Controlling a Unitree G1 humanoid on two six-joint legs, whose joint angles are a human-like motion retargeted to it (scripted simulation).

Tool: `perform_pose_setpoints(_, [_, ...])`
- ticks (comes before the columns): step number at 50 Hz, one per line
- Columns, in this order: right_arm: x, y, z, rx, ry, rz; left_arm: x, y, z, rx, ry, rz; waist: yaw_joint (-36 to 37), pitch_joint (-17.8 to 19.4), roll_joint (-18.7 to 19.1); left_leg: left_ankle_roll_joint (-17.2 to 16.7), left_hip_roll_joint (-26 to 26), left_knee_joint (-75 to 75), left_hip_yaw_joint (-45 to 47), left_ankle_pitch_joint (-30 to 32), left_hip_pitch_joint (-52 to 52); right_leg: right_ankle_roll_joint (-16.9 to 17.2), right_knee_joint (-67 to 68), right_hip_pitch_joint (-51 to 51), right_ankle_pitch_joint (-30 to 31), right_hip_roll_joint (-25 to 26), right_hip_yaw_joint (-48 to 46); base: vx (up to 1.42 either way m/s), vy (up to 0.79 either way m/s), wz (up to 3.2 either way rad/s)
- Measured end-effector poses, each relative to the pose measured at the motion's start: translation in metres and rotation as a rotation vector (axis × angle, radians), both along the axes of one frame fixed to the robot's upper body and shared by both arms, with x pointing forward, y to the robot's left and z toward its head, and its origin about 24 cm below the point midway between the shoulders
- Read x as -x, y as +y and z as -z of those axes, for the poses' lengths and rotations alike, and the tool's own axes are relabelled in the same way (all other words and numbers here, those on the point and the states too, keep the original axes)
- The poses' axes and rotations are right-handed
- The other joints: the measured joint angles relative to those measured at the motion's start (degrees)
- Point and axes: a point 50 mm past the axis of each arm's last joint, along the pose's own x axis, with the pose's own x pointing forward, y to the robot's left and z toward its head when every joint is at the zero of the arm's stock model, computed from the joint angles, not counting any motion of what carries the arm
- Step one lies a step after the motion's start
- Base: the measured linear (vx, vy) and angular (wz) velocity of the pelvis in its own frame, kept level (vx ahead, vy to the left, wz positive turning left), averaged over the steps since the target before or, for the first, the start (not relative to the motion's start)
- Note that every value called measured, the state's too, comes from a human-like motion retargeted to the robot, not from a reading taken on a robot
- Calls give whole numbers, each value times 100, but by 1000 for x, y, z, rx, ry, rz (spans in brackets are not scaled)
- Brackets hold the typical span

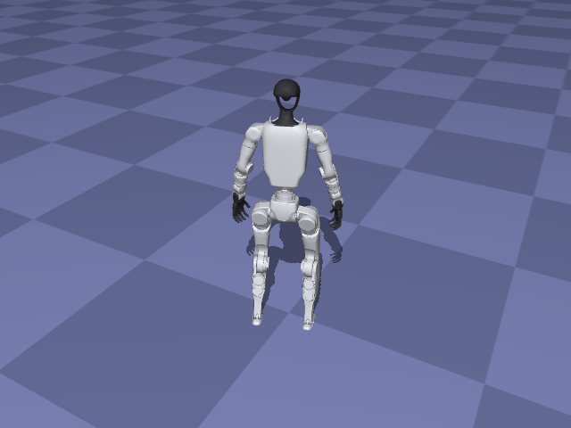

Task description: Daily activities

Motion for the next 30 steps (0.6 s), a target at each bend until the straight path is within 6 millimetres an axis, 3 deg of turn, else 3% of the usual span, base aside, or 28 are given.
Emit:
perform_pose_setpoints(5, [-5,-6,-8,-6,-96,-24,-20,3,-13,-12,-132,103,5,40,-60,13,-89,-135,10,81,36,25,176,-114,-103,-84,39,0,0,0])
perform_pose_setpoints(9, [-30,-7,-37,-29,-325,-127,-50,-2,-44,-27,-336,344,-15,17,-74,32,-132,-451,13,236,164,53,47,-81,-69,-91,60,0,0,0])
perform_pose_setpoints(13, [-61,9,-91,-89,-619,-310,-78,-24,-93,-18,-570,674,-75,18,-100,45,-164,-670,45,373,312,108,23,-35,-36,-109,102,-2,0,-1])
perform_pose_setpoints(20, [-89,66,-221,-237,-1157,-672,-103,-79,-198,-45,-1000,1200,-109,-134,-192,44,-174,-724,98,447,371,203,100,-55,-11,-119,167,0,0,0])
perform_pose_setpoints(25, [-96,104,-302,-237,-1544,-862,-115,-115,-261,-195,-1379,1426,-31,-336,-254,50,-155,-747,44,496,371,201,27,-27,35,-94,153,0,0,0])
perform_pose_setpoints(30, [-100,136,-358,-198,-1865,-993,-129,-148,-302,-354,-1726,1531,82,-454,-286,56,-114,-720,-44,513,348,178,-102,41,83,-50,104,0,0,0])
